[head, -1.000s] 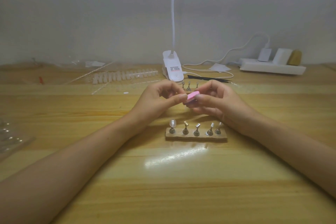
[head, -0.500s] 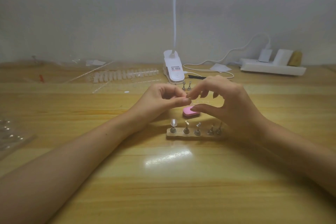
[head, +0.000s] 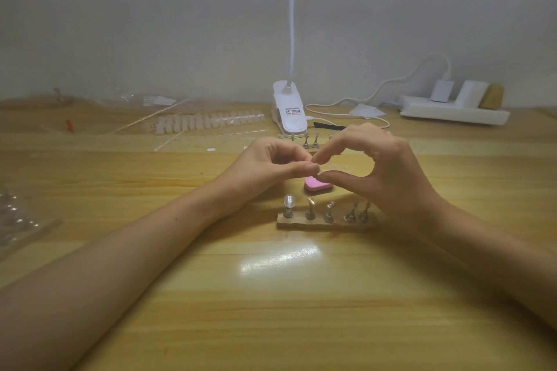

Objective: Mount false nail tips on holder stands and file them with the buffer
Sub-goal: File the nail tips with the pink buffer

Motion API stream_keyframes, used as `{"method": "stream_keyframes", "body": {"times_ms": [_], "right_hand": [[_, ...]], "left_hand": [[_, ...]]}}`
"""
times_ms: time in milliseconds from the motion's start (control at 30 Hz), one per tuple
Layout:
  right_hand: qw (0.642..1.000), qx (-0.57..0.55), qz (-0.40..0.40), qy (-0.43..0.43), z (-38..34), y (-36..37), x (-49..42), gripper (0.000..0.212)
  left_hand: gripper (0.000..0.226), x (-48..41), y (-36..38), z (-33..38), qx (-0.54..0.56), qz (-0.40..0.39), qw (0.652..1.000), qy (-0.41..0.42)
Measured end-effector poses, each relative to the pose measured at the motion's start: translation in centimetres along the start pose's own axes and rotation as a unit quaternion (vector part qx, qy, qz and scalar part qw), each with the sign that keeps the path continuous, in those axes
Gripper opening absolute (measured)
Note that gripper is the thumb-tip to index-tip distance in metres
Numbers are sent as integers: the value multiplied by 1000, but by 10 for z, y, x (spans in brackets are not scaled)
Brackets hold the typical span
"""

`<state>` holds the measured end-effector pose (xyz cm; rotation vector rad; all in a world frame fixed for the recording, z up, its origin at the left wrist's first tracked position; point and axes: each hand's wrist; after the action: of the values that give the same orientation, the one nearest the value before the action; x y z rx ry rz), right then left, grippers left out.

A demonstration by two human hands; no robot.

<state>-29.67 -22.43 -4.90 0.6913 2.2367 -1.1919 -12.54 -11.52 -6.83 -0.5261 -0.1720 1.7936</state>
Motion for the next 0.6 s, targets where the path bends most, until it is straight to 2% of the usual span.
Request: {"method": "stream_keyframes", "body": {"times_ms": [200,300,400,467,600], "right_hand": [[1000,-2,-9,-8,0,1,-1,16],[993,-85,-41,69,-5,-12,-5,14],[974,-105,-121,159,-10,-21,-6,18],[971,-98,-145,163,-14,-15,-4,12],[973,-96,-146,148,-22,-6,0,15]], "left_hand": [[15,-1,-1,-1,-8,-22,1000,10],[28,1,-7,4,-19,-48,999,6],[46,1,-16,4,-13,-28,999,-29],[50,1,-16,3,16,-13,999,-39],[47,-1,-10,0,20,13,999,-33]]}}
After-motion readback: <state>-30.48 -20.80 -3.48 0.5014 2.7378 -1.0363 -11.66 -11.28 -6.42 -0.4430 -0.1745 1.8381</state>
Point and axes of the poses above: each hand's wrist, its own x-axis away from the middle knuckle, its own y-axis out of the palm, z = x × y, and after that the axes turned 10 degrees about -x, right-handed
